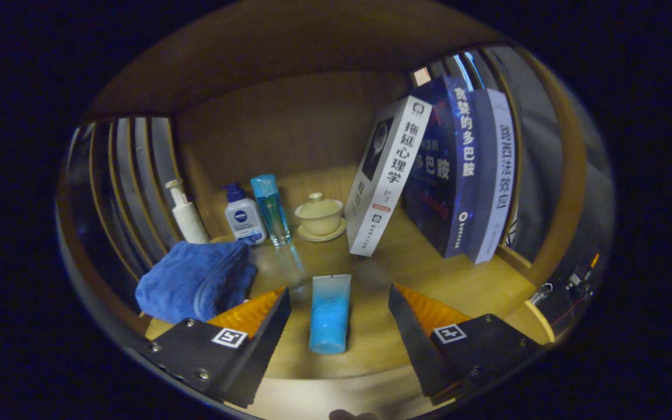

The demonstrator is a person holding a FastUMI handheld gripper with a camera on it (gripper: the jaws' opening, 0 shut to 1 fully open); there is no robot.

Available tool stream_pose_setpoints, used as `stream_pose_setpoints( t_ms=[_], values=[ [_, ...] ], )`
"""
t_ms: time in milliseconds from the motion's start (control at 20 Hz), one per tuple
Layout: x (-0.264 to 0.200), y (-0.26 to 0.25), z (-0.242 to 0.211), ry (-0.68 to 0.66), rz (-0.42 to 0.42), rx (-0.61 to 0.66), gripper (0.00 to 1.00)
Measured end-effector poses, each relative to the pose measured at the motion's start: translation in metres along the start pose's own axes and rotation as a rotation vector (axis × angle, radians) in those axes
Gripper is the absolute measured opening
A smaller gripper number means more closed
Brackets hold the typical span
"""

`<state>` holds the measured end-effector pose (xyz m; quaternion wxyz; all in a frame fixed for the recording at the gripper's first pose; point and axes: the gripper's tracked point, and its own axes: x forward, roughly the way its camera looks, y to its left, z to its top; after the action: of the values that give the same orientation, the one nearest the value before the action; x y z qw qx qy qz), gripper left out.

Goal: Pull open the drawer, take out the items inside it, and place them on the countertop above the cabinet.

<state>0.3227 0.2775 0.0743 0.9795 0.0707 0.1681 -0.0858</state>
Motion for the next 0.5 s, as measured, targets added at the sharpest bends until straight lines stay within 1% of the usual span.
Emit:
stream_pose_setpoints(
  t_ms=[100,350,500],
  values=[
    [-0.032,0.003,0.007,-0.029,0.026,0.007,1.00],
    [-0.116,0.015,0.018,-0.109,0.133,0.016,1.00],
    [-0.168,0.010,0.023,-0.176,0.143,0.010,1.00]
  ],
)
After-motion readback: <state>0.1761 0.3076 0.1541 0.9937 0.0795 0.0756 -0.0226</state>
